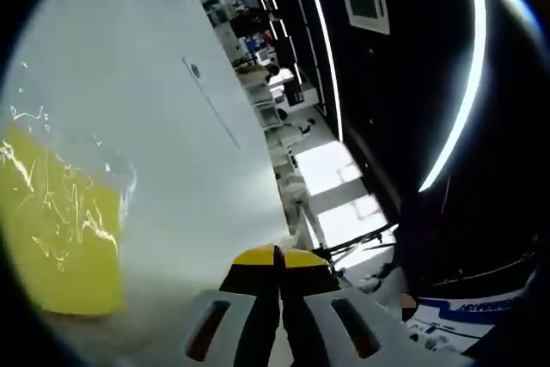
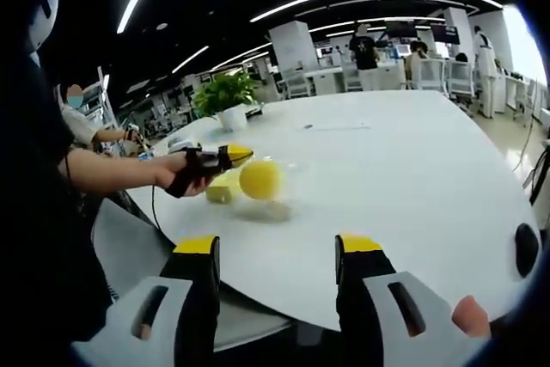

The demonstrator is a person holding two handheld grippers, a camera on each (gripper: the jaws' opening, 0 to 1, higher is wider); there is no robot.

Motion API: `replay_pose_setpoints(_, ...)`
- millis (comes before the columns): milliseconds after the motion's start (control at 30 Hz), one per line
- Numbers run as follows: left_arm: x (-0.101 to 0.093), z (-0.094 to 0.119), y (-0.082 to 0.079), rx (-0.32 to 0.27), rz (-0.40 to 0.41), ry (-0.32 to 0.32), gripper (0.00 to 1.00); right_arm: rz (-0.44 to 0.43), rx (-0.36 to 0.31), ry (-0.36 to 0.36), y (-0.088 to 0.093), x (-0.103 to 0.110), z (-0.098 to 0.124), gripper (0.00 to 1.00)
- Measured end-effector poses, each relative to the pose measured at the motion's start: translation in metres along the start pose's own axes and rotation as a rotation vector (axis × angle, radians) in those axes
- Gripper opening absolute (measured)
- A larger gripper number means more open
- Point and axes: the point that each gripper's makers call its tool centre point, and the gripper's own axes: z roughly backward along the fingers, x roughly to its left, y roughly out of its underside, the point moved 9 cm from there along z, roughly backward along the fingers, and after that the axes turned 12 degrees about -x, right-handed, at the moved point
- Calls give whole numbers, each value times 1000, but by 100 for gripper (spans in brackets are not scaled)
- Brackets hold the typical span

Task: Compare the silicone blocks by pressing each to a similar depth, holding the contact briefly, and releasing to observe deformation and rebound differences across the visible hardness samples.

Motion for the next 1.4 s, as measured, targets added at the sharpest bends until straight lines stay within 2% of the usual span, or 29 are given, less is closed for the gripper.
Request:
replay_pose_setpoints(367, 17, -10, -1, -13, -9, -113, 0, -28, -6, -3, 2, -1, -1, 49)
replay_pose_setpoints(500, 16, -15, 0, -2, -32, -124, 0, -29, 2, -7, 4, -1, -2, 49)
replay_pose_setpoints(533, 16, -16, 1, 3, -45, -126, 0, -27, 4, -9, 3, -1, -3, 48)
replay_pose_setpoints(667, 23, -18, -1, 27, -182, -196, 0, -25, 4, -10, 2, -1, -3, 48)
replay_pose_setpoints(767, 23, -22, -2, 33, -184, -193, 0, -23, 3, -6, 2, -1, -3, 48)
replay_pose_setpoints(1067, 25, -30, -6, 103, -327, -205, 0, -20, 10, -3, 1, -2, -2, 48)
replay_pose_setpoints(1400, 33, -36, -9, 151, -404, -226, 0, -12, 9, 1, -1, -2, 1, 48)
